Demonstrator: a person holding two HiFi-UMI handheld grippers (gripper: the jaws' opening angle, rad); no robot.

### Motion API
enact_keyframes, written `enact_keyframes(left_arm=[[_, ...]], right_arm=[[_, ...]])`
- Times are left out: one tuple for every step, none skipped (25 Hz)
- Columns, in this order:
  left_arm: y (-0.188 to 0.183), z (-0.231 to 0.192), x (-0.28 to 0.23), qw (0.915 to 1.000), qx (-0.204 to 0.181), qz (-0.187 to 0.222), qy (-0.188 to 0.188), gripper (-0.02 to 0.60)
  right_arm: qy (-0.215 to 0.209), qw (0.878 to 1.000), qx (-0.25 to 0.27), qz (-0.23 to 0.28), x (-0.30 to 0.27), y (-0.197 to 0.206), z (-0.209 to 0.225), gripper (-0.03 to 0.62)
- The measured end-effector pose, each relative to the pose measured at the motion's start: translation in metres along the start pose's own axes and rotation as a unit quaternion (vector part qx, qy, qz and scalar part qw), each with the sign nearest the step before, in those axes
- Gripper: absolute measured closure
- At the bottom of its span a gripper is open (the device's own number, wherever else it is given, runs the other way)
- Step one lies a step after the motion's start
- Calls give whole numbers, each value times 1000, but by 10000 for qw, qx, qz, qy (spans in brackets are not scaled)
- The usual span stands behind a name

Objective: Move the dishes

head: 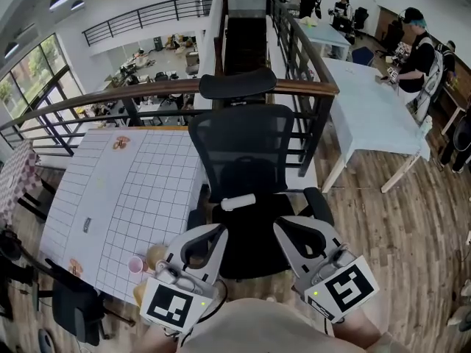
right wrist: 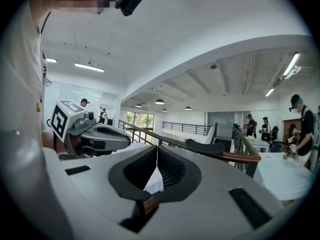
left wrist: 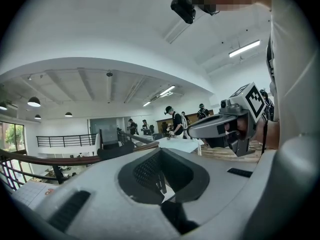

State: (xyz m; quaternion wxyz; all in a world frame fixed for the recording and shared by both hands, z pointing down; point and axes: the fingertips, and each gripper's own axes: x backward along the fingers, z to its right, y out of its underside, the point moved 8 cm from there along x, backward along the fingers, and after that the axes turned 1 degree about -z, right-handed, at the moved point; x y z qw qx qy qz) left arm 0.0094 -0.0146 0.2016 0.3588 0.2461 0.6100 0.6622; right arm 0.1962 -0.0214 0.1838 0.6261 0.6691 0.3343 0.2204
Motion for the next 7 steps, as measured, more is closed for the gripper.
enact_keyframes(left_arm=[[-1, 1, -2, 10000, -30, -7, 18, 568], [-2, 2, -4, 10000, -60, -17, 35, 568], [-2, 3, -5, 10000, -84, -25, 45, 568], [-2, 4, -6, 9999, -94, -31, 49, 568], [-2, 5, -7, 9999, -90, -39, 49, 568], [-2, 6, -8, 9999, -78, -47, 48, 568], [-3, 7, -8, 10000, -64, -55, 48, 568]], right_arm=[[10, 10000, 11, 10, 1, 0, 2, 571], [29, 10000, 14, 15, 2, 0, 4, 571], [48, 10000, 9, 16, 3, 0, 6, 571], [65, 10000, 0, 14, 5, 1, 9, 571], [78, 10000, -9, 10, 5, 2, 11, 571], [90, 10000, -16, 6, 6, 2, 13, 571], [101, 9999, -21, 2, 7, 3, 14, 571]])
